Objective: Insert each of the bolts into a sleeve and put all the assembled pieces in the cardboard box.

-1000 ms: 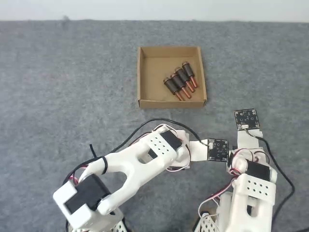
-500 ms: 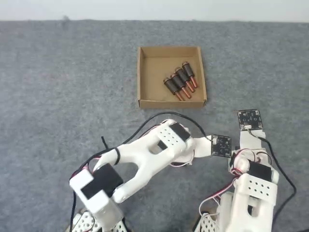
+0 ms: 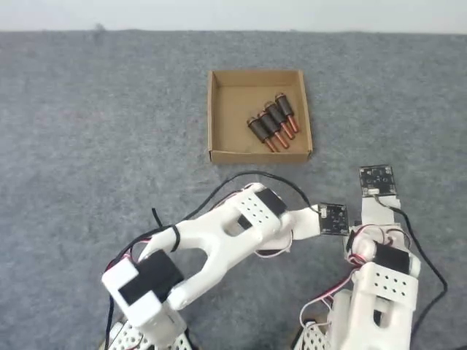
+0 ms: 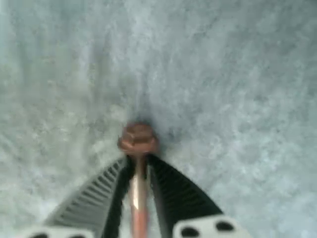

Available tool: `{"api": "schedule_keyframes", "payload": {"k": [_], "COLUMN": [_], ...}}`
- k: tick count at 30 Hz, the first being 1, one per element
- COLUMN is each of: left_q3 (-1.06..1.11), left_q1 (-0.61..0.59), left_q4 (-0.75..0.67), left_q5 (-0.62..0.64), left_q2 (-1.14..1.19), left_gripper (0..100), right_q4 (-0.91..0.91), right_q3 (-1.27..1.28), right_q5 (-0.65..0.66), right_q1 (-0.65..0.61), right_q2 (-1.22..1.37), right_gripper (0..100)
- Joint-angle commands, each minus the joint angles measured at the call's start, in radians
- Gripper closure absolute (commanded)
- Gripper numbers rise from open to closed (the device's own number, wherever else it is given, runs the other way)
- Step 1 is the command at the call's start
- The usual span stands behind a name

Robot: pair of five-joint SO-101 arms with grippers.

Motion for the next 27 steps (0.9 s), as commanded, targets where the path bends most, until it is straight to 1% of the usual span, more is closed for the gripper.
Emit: {"api": "schedule_keyframes", "payload": {"k": [1,3,7,11,14,17,19,23,27], "left_q3": [0.031,0.038,0.047,0.050,0.094,0.186,0.237,0.282,0.278], "left_q1": [0.014,0.003,-0.041,-0.083,-0.100,-0.101,-0.103,-0.103,-0.146], "left_q4": [0.009,0.006,-0.046,-0.084,-0.132,-0.216,-0.249,-0.247,-0.247], "left_q5": [0.115,0.172,0.285,0.362,0.410,0.454,0.480,0.546,0.689], "left_q2": [-0.049,-0.060,-0.080,-0.140,-0.219,-0.328,-0.405,-0.502,-0.500], "left_gripper": [99,99,99,99,99,99,99,98,98], "right_q4": [-0.015,-0.015,-0.015,-0.015,-0.015,-0.015,-0.015,-0.015,-0.015], "right_q3": [-0.018,-0.020,-0.028,-0.028,-0.028,-0.028,-0.028,-0.028,-0.028], "right_q5": [-0.006,-0.029,-0.038,-0.038,-0.038,-0.038,-0.040,-0.040,-0.040], "right_q1": [0.062,0.071,0.073,0.073,0.073,0.073,0.073,0.073,0.073], "right_q2": [-0.021,-0.021,-0.016,-0.015,-0.015,-0.015,-0.013,-0.013,-0.013], "right_gripper": [99.1,99.1,99.1,99.1,99.1,99.1,99.1,99.1,99.1]}}
